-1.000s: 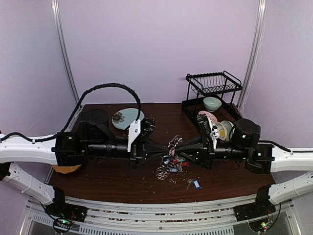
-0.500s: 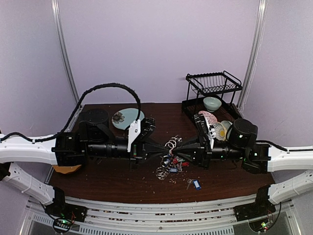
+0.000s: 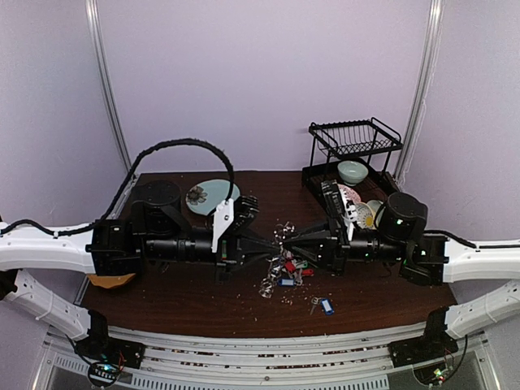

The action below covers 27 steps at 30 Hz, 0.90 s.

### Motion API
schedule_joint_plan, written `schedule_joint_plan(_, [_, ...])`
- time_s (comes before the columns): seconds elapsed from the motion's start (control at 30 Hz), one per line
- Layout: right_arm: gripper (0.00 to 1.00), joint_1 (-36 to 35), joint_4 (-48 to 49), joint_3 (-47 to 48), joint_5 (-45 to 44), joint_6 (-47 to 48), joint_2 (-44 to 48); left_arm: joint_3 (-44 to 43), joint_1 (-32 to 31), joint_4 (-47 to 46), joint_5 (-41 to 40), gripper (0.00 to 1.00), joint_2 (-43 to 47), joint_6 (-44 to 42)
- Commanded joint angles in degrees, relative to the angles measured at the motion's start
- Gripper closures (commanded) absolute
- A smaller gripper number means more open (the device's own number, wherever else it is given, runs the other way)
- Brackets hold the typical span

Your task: Put the keys on the keyring

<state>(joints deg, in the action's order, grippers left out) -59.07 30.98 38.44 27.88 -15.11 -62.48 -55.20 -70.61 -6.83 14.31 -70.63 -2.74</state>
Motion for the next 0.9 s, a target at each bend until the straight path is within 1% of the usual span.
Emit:
schedule_joint_plan(0.0, [0.79,0.0,-0.7,1.9,-1.4,-1.1,-0.5,-0.2,-0.3,-4.0,-0.2,1.00,1.0,-1.2])
schedule_joint_plan(0.03, [0.75,0.1,-1.3,2.1,-1.7,-1.1,-0.6,0.0,-0.3,-3.9,-0.4,1.00,0.9,-1.4])
schedule_joint_plan(0.07, [0.73,0.0,-2.1,2.3,-2.0,-1.0,-0.6,0.0,-0.3,-3.7,-0.6,1.00,1.0,-1.5])
schedule_joint_plan(0.27, [0.73,0.2,-3.1,2.4,-1.9,-2.8,0.1,0.9,-0.6,-2.3,-4.0,1.00,1.3,-4.4])
schedule_joint_plan(0.4, [0.72,0.9,-9.3,2.6,-2.0,0.1,2.8,0.6,-0.8,-1.0,-5.4,1.00,1.7,-5.7])
schedule_joint_plan(0.47, [0.71,1.3,-11.5,2.1,1.6,2.9,5.0,0.7,-0.8,-1.9,-4.9,1.00,2.2,-4.8])
schedule_joint_plan(0.53, [0.71,1.2,-13.8,2.1,2.8,6.3,7.4,1.1,-0.8,-3.2,-3.4,1.00,2.5,-3.6])
schedule_joint_plan(0.6, [0.73,0.8,-13.2,1.5,1.5,8.6,8.9,1.6,-0.8,-4.4,-2.1,1.00,2.3,-2.5])
schedule_joint_plan(0.67, [0.75,-0.4,-9.8,0.4,1.6,10.5,9.0,1.6,-0.8,-4.9,-1.6,1.00,1.7,-1.6])
schedule_joint_plan(0.73, [0.75,-1.7,-7.6,0.0,3.1,12.2,7.5,1.7,-0.7,-5.9,-1.4,1.00,1.4,-0.6])
schedule_joint_plan(0.8, [0.75,-2.0,-7.9,0.7,1.1,11.3,5.8,1.8,-0.8,-6.8,-0.9,1.00,1.4,0.3])
schedule_joint_plan(0.87, [0.71,-2.1,-9.3,1.4,1.1,10.6,3.9,1.9,-0.8,-7.2,-0.6,1.00,1.4,0.6])
